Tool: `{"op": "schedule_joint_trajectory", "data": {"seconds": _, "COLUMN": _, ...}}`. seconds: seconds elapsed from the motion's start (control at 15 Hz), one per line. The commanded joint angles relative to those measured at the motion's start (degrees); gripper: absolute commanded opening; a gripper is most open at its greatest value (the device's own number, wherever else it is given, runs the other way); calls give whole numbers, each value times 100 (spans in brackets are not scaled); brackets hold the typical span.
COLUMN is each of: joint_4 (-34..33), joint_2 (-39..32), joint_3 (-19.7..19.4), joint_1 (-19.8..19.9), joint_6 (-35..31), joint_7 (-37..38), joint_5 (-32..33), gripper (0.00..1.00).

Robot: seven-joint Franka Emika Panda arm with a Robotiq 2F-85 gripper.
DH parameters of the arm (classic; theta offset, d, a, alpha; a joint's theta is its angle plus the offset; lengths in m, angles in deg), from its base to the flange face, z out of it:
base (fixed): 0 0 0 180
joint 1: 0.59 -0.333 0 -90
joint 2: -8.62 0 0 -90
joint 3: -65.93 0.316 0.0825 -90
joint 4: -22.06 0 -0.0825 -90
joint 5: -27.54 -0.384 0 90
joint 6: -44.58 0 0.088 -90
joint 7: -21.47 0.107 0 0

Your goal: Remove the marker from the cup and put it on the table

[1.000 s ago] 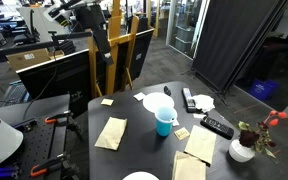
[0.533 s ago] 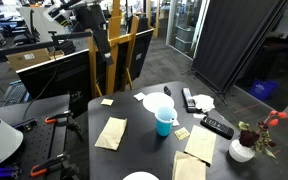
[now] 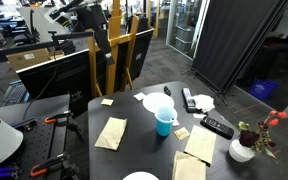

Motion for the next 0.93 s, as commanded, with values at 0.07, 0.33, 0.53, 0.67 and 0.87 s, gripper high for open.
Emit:
{"op": "schedule_joint_trajectory", "data": {"seconds": 0.07, "joint_4": -14, "joint_2": -290, "joint_3": 118, "joint_1": 257, "joint_6": -636, "joint_7": 1108, "joint_5": 103, "gripper": 100}}
{"op": "schedule_joint_trajectory", "data": {"seconds": 0.33, "joint_4": -69, "joint_2": -580, "joint_3": 333, "joint_1": 691, "joint_6": -1044, "joint_7": 2279, "joint_5": 392, "gripper": 100}}
{"op": "schedule_joint_trajectory", "data": {"seconds": 0.53, "joint_4": -202, "joint_2": -879, "joint_3": 454, "joint_1": 1021, "joint_6": -1111, "joint_7": 3220, "joint_5": 806, "gripper": 100}}
{"op": "schedule_joint_trajectory", "data": {"seconds": 0.67, "joint_4": -337, "joint_2": -1108, "joint_3": 439, "joint_1": 1128, "joint_6": -1023, "joint_7": 3816, "joint_5": 1065, "gripper": 100}}
{"op": "schedule_joint_trajectory", "data": {"seconds": 0.87, "joint_4": -580, "joint_2": -1538, "joint_3": 249, "joint_1": 1076, "joint_6": -971, "joint_7": 4414, "joint_5": 1205, "gripper": 100}}
